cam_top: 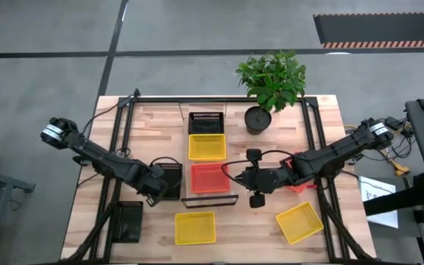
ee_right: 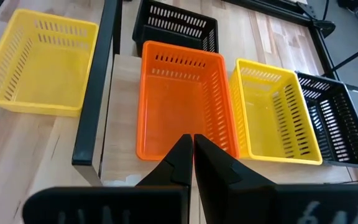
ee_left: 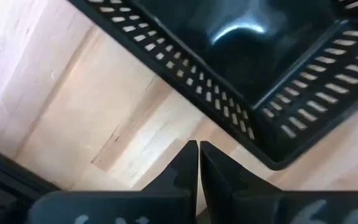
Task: Stack baskets on shelf by color
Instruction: Stack the top black bin on top of the other black bin on the shelf, then stack the left yellow bin into the yellow bin on the shelf
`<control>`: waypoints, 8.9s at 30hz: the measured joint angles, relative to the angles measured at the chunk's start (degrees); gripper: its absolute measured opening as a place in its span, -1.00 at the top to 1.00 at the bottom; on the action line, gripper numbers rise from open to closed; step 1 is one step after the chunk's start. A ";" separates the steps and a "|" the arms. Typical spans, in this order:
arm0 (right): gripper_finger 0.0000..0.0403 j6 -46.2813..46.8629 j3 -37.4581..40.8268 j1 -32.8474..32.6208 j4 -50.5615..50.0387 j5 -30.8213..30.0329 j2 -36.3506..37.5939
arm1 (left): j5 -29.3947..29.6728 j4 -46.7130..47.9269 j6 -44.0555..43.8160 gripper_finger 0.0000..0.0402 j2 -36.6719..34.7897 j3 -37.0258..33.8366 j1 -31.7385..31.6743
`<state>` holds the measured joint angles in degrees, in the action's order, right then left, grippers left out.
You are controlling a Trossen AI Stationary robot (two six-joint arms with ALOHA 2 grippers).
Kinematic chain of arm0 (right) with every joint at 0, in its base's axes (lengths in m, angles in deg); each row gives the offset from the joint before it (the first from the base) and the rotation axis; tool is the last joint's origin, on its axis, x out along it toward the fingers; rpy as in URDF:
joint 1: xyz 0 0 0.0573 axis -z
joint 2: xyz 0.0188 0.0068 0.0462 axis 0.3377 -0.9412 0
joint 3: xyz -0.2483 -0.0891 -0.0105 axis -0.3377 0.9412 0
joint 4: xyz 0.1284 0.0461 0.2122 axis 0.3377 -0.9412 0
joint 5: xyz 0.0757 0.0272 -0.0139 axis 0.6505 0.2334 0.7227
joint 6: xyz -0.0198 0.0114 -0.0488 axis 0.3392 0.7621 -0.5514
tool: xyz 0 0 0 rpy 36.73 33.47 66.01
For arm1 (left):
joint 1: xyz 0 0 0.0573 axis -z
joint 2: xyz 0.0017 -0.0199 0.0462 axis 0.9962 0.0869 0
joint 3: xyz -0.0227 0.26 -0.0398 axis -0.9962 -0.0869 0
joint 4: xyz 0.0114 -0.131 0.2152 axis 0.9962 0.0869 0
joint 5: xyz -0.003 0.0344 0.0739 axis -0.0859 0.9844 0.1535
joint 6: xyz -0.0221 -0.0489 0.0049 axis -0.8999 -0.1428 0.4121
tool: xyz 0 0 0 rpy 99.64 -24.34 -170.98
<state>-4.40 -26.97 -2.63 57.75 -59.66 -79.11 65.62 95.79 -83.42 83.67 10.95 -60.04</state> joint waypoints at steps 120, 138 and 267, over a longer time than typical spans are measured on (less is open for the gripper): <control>0.96 5.07 6.62 -3.28 -3.30 -1.92 4.48 | 20.09 3.89 58.68 1.00 7.53 35.83 -24.72; 0.96 4.74 6.80 -3.26 -3.30 -1.99 4.48 | 20.19 -23.52 75.19 1.00 7.51 29.62 -29.23; 0.79 -1.59 -12.31 -16.50 10.42 -1.47 -9.85 | 18.37 -66.33 82.85 0.82 -13.81 -2.20 5.40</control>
<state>-5.99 -39.28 -19.13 68.17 -61.13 -88.95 84.00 29.46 -0.56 69.86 8.75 -54.64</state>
